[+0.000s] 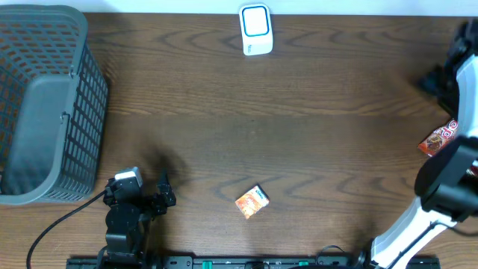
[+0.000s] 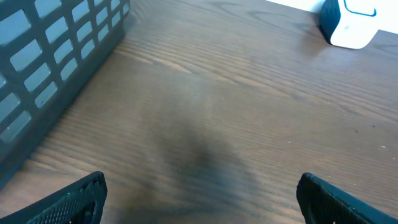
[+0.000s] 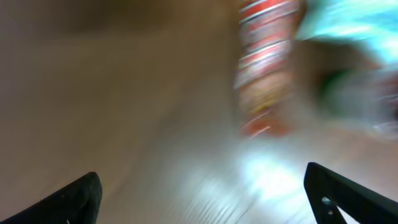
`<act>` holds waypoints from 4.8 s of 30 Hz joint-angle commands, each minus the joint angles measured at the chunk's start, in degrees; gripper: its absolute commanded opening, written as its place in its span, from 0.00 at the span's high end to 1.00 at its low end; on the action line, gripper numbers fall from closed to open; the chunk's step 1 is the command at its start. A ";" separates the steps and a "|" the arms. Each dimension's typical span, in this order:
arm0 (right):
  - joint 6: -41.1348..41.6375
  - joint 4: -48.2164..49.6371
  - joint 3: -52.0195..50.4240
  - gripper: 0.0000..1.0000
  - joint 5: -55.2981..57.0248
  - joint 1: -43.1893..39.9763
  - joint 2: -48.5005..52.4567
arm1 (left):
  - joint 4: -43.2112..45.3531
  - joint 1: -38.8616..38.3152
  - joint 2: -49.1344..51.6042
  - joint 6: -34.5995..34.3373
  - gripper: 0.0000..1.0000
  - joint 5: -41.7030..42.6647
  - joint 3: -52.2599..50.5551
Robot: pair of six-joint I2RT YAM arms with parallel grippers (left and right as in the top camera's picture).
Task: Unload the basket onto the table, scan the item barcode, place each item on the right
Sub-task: 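Carry the jar to the right edge and release it, then move the right gripper down over the orange tissue pack, then grasp the orange tissue pack with the right gripper and lift it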
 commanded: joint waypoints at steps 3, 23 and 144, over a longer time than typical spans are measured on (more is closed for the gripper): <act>-11.34 -7.74 0.85 0.01 -24.44 14.03 -3.54 | -0.17 0.24 -0.09 1.03 0.02 -0.15 -0.31; -18.73 -0.13 -22.75 0.01 -18.95 66.66 -3.52 | -0.15 0.24 -0.09 1.03 0.02 -0.15 -0.31; 1.97 18.29 -24.11 0.01 -14.45 48.83 6.36 | -0.17 0.24 -0.09 1.01 0.02 -0.15 -0.31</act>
